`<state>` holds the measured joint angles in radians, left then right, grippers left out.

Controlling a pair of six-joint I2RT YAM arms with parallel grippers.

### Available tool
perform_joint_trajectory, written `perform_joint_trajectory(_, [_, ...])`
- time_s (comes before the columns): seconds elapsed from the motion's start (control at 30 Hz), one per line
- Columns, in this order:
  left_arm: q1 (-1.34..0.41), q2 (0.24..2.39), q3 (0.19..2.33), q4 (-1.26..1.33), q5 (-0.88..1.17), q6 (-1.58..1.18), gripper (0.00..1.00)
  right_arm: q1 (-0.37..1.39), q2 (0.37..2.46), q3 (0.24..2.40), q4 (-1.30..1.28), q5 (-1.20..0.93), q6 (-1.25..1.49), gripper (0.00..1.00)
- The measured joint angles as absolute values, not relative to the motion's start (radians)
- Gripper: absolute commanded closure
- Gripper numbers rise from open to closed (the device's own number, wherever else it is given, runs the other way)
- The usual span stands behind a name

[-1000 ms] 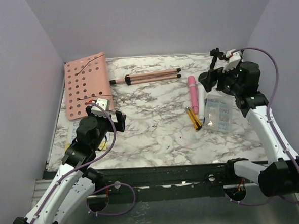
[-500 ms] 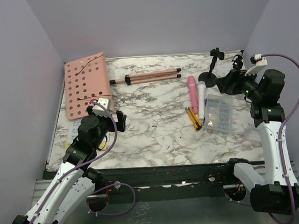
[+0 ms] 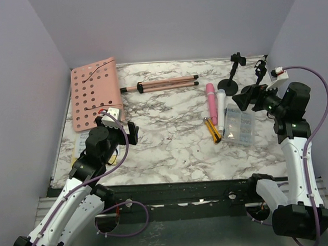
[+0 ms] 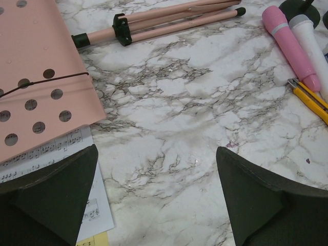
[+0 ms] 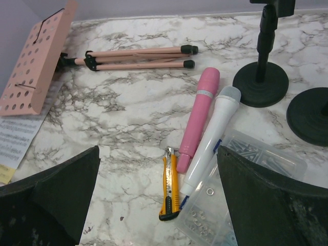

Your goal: Pack up the instrument practice props

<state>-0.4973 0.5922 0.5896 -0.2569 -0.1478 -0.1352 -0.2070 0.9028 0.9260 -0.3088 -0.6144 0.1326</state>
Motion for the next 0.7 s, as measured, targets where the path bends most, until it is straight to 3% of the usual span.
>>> perform_joint_trajectory(0.7, [-0.496, 0.565, 0.672, -0.259, -0.068, -0.303, 0.01, -0.223, 0.904, 0.973, -0.362, -0.693, 0.105, 0.00])
